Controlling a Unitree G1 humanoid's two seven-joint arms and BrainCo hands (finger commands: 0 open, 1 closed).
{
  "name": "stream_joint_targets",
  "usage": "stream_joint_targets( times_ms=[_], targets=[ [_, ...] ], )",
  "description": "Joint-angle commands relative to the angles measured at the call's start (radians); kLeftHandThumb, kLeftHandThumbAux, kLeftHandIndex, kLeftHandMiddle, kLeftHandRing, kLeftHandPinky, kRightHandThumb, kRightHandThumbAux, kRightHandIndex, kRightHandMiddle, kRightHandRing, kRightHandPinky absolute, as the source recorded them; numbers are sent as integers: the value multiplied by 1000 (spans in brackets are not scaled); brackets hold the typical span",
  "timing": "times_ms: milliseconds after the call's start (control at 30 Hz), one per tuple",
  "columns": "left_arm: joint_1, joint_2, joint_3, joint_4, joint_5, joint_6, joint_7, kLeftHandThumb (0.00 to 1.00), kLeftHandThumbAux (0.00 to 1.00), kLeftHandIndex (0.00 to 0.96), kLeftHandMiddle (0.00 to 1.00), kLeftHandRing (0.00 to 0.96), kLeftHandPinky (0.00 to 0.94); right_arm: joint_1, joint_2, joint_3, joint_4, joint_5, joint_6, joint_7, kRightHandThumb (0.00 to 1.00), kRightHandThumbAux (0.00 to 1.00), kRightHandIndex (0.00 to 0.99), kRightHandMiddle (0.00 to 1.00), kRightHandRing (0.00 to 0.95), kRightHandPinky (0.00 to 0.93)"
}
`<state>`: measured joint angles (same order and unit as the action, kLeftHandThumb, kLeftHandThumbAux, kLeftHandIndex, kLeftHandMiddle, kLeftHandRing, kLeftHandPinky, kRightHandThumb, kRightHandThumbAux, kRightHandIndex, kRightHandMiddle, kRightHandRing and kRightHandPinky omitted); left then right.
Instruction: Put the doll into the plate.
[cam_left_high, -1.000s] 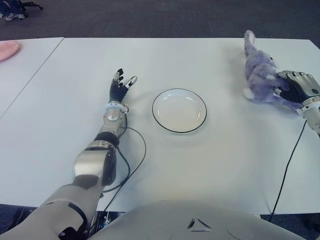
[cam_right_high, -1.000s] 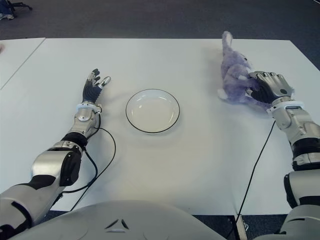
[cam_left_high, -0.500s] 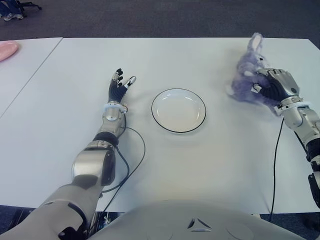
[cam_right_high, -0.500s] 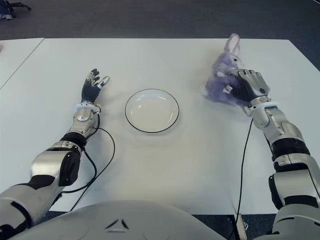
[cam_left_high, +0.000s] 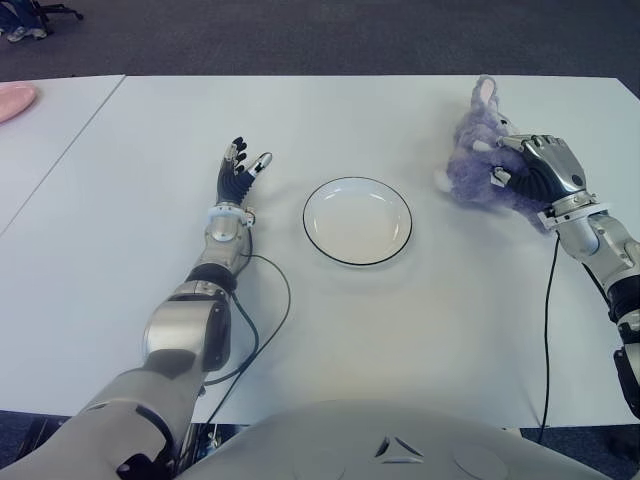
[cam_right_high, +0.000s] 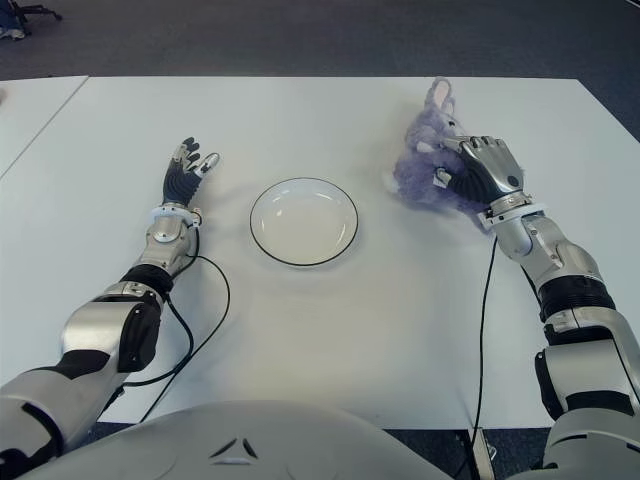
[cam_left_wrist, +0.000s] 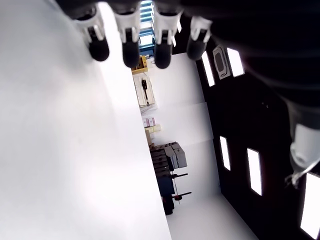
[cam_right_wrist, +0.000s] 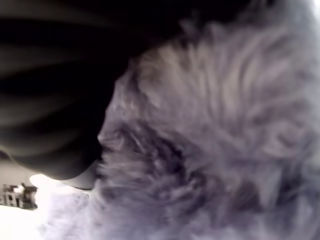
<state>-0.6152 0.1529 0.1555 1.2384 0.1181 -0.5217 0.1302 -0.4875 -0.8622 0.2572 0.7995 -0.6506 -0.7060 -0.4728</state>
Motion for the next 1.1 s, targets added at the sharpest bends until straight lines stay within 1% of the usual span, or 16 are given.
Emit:
stream_joint_targets(
  times_ms=[33, 200, 300, 433, 533, 767, 1100],
  targets=[
    [179, -44, 0, 123, 5, 107, -25, 0, 501, 60, 107, 95, 72, -42, 11, 14, 43, -40, -32, -29, 711, 717, 441, 873, 856, 830],
    [178, -46, -5, 123, 10, 113, -17, 0, 504, 63, 109, 98, 75, -74, 7, 12, 45, -54, -40, -41, 711, 717, 441, 876, 860, 831],
    [177, -47, -9, 123, 15, 119, -9, 0, 508, 67, 111, 100, 75, -98, -6, -3, -36, -67, -40, -48, 711, 718, 440, 880, 865, 841],
    [176, -48, -11, 123, 16, 121, -7, 0, 510, 70, 112, 100, 67, -97, -12, -17, -86, -75, -40, -54, 710, 718, 440, 886, 871, 850],
    [175, -50, -11, 123, 15, 123, -7, 0, 511, 73, 112, 100, 70, -95, -15, -31, -139, -65, -45, -37, 710, 719, 440, 885, 871, 847],
    [175, -52, -6, 123, 9, 122, -7, 0, 517, 79, 118, 105, 77, -70, -1, -65, -268, -23, -40, 34, 708, 719, 439, 887, 873, 851],
    [171, -57, -4, 123, 7, 125, -2, 0, 535, 75, 116, 108, 88, -18, 26, -82, -408, -19, -18, 107, 705, 722, 438, 893, 875, 852]
  ],
)
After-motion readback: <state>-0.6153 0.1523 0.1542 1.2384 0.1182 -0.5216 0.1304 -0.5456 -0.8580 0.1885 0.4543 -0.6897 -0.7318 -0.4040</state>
